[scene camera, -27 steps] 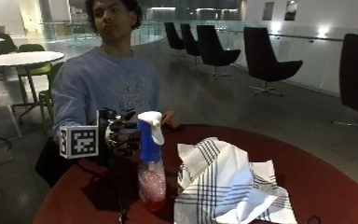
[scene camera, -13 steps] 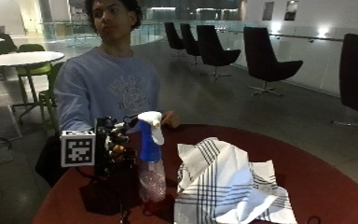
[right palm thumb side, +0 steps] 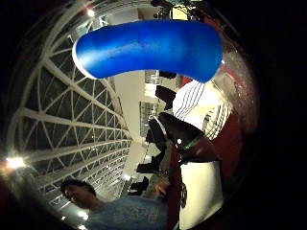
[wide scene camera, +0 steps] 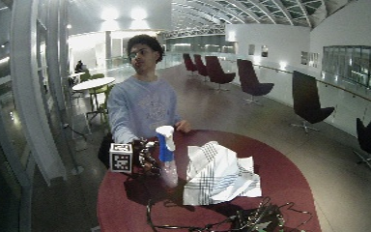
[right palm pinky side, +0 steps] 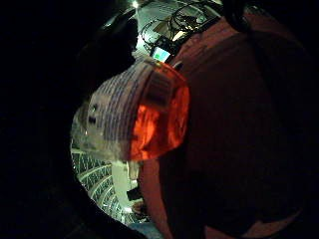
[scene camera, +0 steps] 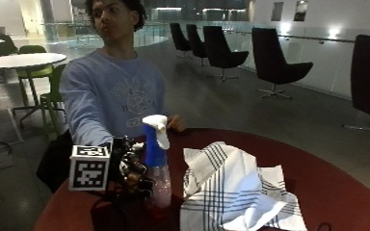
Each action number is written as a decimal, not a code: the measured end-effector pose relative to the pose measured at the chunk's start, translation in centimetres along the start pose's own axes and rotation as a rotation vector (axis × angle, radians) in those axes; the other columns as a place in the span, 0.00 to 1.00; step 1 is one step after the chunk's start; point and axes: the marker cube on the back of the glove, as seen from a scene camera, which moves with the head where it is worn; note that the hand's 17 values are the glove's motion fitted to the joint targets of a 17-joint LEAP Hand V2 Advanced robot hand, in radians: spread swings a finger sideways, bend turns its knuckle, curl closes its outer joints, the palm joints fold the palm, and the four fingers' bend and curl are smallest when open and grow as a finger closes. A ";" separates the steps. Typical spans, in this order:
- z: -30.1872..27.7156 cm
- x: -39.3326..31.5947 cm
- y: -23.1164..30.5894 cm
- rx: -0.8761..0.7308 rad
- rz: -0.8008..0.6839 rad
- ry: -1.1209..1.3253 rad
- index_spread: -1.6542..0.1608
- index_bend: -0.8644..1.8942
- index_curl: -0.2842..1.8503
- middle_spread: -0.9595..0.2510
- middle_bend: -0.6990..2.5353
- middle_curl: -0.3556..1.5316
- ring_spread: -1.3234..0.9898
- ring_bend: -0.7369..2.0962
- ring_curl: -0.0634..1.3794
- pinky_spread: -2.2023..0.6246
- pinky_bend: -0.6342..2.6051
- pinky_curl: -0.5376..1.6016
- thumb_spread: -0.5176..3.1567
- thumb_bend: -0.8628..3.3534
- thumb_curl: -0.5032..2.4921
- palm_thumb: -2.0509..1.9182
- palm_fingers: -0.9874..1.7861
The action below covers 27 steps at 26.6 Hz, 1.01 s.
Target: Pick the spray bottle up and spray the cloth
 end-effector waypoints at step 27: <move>-0.1 -2.3 -3.4 0.003 -0.095 0.075 0.77 0.36 0.27 0.73 0.31 0.40 0.55 0.41 0.28 0.85 0.28 0.41 0.41 0.20 0.31 0.73 0.72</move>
